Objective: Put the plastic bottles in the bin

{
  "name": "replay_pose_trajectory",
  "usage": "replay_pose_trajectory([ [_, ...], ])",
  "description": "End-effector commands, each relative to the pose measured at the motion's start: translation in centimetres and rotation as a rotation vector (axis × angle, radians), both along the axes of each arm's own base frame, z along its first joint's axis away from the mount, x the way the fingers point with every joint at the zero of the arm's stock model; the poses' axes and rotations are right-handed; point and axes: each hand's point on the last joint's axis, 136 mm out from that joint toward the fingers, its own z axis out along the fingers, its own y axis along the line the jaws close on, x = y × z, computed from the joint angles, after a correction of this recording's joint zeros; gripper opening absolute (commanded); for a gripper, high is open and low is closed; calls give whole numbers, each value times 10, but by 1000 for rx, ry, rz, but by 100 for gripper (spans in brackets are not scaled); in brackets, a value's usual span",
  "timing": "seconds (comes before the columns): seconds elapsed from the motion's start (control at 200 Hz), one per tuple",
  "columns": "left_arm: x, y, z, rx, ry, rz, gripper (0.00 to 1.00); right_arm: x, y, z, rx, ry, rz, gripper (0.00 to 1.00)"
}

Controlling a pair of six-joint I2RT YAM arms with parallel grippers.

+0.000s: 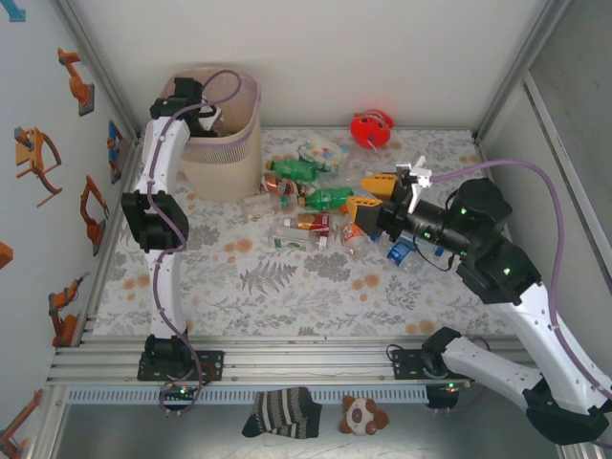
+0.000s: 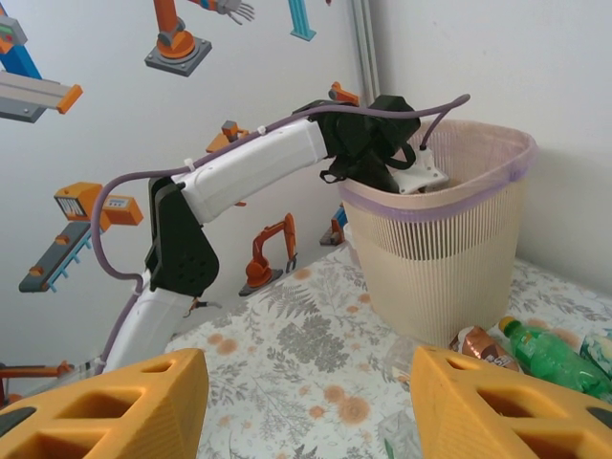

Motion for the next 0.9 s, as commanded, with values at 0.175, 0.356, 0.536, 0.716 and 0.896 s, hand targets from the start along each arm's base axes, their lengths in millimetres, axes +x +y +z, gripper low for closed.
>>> replay_pose_trajectory([
  [0.175, -10, -9, -18, -77, 83, 30, 45, -5, -9, 6, 19, -18, -29, 57],
  [0.356, -2, -15, 30, -138, -47, 30, 60, -5, -13, 6, 22, -20, -48, 56],
  [0.536, -2, -22, 89, -204, -188, 14, 68, -2, -18, 3, 16, -14, -84, 56],
  [0.716, -10, -30, 132, -266, -276, -18, 72, 2, -21, -1, 4, -4, -118, 56],
  [0.896, -22, -33, 165, -302, -333, -30, 73, 6, -22, -4, -9, -3, -136, 56],
])
